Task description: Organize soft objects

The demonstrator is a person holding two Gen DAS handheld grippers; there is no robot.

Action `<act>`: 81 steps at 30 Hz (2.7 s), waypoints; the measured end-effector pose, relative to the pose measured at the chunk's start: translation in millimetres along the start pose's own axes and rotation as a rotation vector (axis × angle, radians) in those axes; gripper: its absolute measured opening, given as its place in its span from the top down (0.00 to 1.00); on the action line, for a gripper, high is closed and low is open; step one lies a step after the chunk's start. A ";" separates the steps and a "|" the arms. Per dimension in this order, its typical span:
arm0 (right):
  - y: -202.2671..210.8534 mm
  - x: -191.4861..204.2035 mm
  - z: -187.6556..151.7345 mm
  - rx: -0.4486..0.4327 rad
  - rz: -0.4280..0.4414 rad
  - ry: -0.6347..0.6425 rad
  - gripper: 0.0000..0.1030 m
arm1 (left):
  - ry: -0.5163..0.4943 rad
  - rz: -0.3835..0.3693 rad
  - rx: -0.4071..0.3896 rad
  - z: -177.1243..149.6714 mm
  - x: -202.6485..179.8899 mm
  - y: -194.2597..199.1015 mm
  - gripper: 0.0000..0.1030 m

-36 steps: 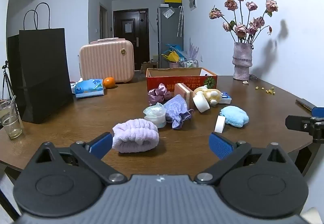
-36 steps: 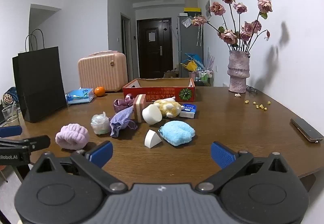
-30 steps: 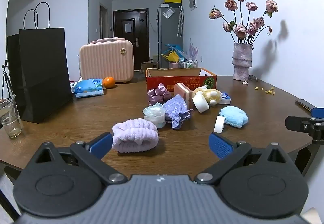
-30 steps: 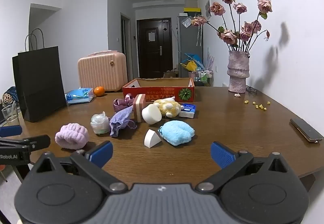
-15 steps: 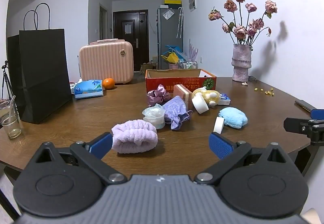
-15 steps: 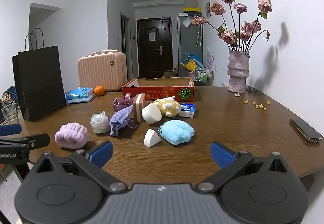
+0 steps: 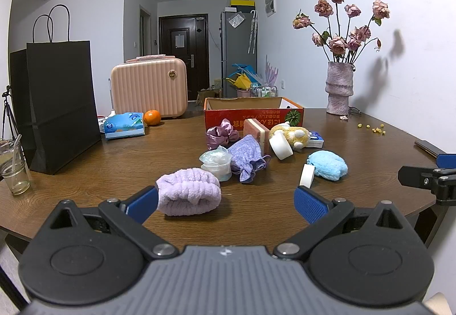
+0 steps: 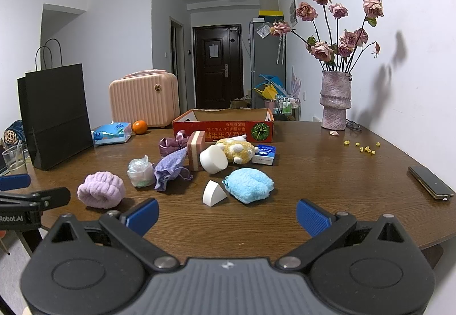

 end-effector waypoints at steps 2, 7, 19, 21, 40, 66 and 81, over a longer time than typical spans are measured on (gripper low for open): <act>0.2 -0.1 0.1 0.000 0.000 0.000 0.00 | 0.000 0.000 0.000 0.0 0.0 0.0 0.00; 0.8 0.6 0.1 -0.001 0.001 0.001 0.00 | 0.000 0.000 -0.001 0.8 -0.1 0.7 0.00; 0.6 1.5 0.7 -0.001 0.001 0.002 0.00 | 0.000 0.000 -0.001 -1.9 -1.6 1.2 0.00; 0.6 1.6 0.8 -0.001 0.000 0.002 0.00 | 0.001 0.000 0.000 -2.0 -1.2 1.3 0.00; 1.0 2.3 0.8 -0.002 -0.001 0.003 0.00 | 0.000 0.000 -0.002 -2.1 -1.0 1.5 0.00; -2.4 5.0 8.0 -0.006 -0.001 0.016 0.00 | 0.004 0.002 -0.013 -0.3 -3.4 5.9 0.00; -30.3 -2.6 16.8 0.021 -0.001 0.007 0.00 | 0.021 0.004 0.023 14.2 3.7 -23.9 0.00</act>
Point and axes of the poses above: each gripper's, at about its wrist camera, not at the fingertips, and y roughly against the way its jaws point, x to its left, z to its top, the point moved 1 cm from there along -y, roughly the way its jaws point
